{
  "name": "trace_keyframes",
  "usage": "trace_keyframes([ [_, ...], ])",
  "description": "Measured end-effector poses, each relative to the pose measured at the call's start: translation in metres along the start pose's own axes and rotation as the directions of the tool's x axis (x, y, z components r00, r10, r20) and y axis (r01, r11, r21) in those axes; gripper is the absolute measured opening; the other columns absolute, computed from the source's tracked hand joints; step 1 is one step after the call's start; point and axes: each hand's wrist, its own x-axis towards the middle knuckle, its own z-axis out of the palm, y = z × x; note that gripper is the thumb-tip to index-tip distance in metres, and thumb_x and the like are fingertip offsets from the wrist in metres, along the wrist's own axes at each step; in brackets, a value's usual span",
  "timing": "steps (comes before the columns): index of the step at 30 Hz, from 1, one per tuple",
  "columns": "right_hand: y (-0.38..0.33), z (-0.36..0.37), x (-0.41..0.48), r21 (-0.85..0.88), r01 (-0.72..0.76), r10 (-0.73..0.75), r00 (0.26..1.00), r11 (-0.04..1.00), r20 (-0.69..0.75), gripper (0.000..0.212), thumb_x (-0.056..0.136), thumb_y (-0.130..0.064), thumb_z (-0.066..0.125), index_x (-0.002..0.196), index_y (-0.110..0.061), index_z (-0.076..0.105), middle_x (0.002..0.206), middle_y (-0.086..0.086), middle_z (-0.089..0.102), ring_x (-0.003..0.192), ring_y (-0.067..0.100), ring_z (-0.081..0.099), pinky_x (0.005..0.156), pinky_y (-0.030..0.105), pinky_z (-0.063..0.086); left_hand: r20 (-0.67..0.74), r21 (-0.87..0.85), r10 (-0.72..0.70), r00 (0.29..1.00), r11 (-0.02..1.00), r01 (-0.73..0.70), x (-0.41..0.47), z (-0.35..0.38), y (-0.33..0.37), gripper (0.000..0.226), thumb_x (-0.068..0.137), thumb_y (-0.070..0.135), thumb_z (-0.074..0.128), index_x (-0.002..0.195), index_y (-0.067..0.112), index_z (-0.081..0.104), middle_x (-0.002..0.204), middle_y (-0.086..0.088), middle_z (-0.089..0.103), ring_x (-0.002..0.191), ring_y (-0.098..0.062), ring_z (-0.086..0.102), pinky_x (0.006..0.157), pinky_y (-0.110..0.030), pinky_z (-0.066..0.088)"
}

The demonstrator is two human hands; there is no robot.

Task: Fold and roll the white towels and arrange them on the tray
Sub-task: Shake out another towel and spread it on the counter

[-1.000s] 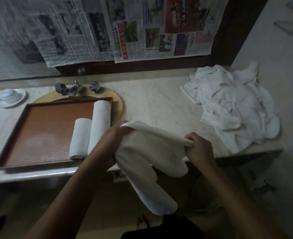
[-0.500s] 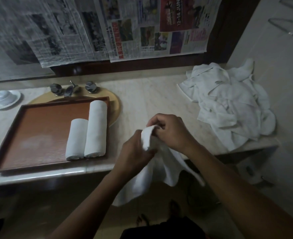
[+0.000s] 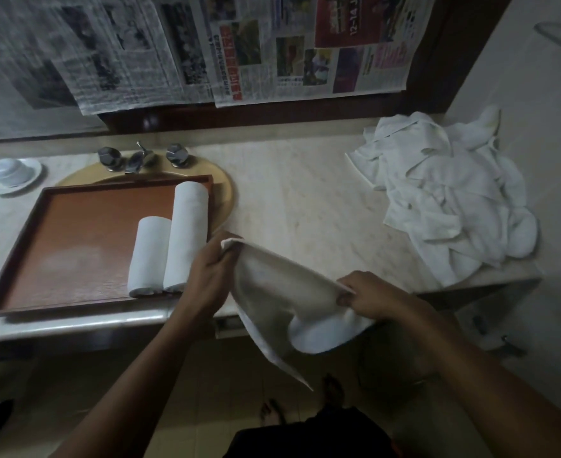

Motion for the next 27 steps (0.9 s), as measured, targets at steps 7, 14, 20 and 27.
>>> trace_keyframes([
  [7, 0.063, -0.013, -0.013, 0.082, -0.011, 0.016, 0.998, 0.997, -0.061, 0.030, 0.095, -0.027, 0.072, 0.069, -0.041, 0.068, 0.069, -0.008, 0.066, 0.071, 0.007, 0.065, 0.064, 0.027, 0.046, 0.073, 0.094, -0.263, 0.962, 0.962, 0.256, -0.021, -0.012, -0.065, 0.023, 0.106, 0.024, 0.053, 0.097, 0.016, 0.073, 0.090, -0.012, 0.071, 0.085, -0.025, 0.069, 0.064, -0.030, 0.056],
  [14, 0.083, -0.034, -0.010, 0.191, -0.087, 0.135, 0.957, 0.978, -0.257, 0.018, 0.089, -0.045, 0.077, 0.075, -0.035, 0.073, 0.068, -0.014, 0.070, 0.074, 0.008, 0.066, 0.063, 0.024, 0.044, 0.098, 0.154, -0.362, 0.927, 0.926, 0.345, -0.015, -0.025, -0.097, 0.019, 0.094, 0.025, 0.075, 0.089, 0.007, 0.073, 0.075, -0.015, 0.072, 0.068, -0.030, 0.073, 0.055, -0.041, 0.061],
  [20, 0.077, -0.063, 0.023, 0.142, -0.036, 0.099, 0.876, 0.989, -0.473, 0.017, 0.099, -0.025, 0.067, 0.093, -0.011, 0.075, 0.082, 0.004, 0.071, 0.081, 0.023, 0.066, 0.065, 0.030, 0.042, -0.007, 0.118, -0.293, 0.956, 0.949, 0.291, 0.046, -0.012, -0.083, 0.022, 0.089, 0.025, 0.080, 0.081, 0.007, 0.070, 0.070, -0.012, 0.071, 0.068, -0.026, 0.073, 0.054, -0.029, 0.054],
  [27, 0.068, -0.125, 0.088, 0.120, -0.020, 0.091, 0.778, 0.993, -0.622, 0.020, 0.100, -0.025, 0.065, 0.106, -0.010, 0.076, 0.087, 0.006, 0.072, 0.086, 0.024, 0.065, 0.073, 0.032, 0.042, -0.114, 0.102, -0.177, 0.978, 0.977, 0.189, 0.145, -0.009, -0.060, 0.018, 0.093, 0.025, 0.076, 0.080, 0.014, 0.069, 0.077, -0.008, 0.072, 0.075, -0.029, 0.072, 0.072, -0.042, 0.063],
])
